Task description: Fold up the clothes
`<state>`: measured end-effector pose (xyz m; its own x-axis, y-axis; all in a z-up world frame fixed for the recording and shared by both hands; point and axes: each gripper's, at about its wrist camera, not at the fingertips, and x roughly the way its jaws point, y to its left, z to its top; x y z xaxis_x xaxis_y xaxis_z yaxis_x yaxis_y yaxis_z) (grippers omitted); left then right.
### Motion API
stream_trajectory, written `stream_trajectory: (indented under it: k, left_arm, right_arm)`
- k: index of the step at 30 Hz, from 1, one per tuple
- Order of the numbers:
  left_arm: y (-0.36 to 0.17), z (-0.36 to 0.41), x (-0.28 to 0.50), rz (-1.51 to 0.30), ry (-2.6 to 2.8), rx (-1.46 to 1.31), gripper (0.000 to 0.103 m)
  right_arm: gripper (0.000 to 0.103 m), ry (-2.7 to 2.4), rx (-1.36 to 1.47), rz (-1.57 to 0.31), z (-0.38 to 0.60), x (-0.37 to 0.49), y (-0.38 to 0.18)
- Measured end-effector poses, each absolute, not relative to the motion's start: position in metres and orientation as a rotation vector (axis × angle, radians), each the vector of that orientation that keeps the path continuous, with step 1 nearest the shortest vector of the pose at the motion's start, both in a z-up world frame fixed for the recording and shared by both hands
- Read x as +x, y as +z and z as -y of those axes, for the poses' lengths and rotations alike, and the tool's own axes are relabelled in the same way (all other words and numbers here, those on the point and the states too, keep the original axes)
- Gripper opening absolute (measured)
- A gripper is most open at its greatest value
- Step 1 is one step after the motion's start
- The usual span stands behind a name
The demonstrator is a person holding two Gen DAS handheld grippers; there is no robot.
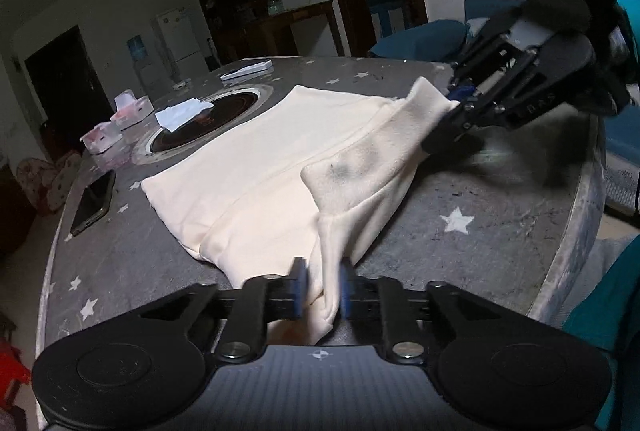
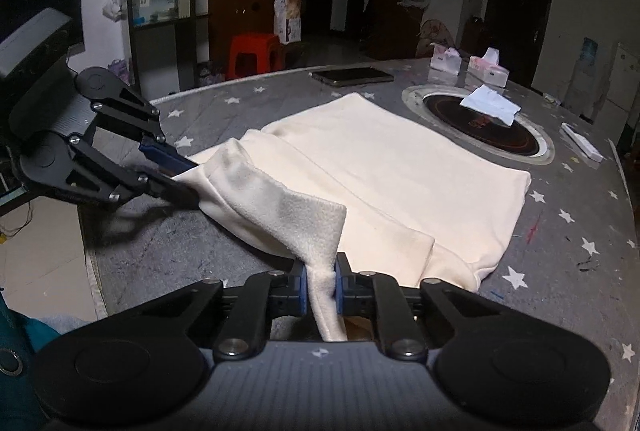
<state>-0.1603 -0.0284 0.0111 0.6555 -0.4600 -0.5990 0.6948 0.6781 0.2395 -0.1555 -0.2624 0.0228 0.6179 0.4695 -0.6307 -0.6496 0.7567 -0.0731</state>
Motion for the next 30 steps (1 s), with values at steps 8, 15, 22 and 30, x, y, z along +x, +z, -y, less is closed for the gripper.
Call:
stream_trajectory:
  k: [8, 15, 22, 30]
  left_arm:
    - [0.031, 0.020, -0.186, -0.504, -0.719, 0.432, 0.005]
    - [0.074, 0.003, -0.249, -0.485, -0.781, 0.390, 0.005]
    - [0.084, 0.009, -0.206, -0.476, -0.757, 0.395, 0.005]
    - [0.088, 0.018, -0.142, -0.472, -0.716, 0.415, 0.005]
  right_arm:
    - [0.009, 0.673, -0.313, -0.565, 0.267, -0.184, 0.042]
    - [0.009, 0.781, -0.320, -0.599, 0.274, -0.245, 0.081]
    - [0.009, 0.806, -0.305, -0.602, 0.274, -0.246, 0.108]
    - [0.008, 0.714, -0.323, -0.591, 0.274, -0.157, 0.104]
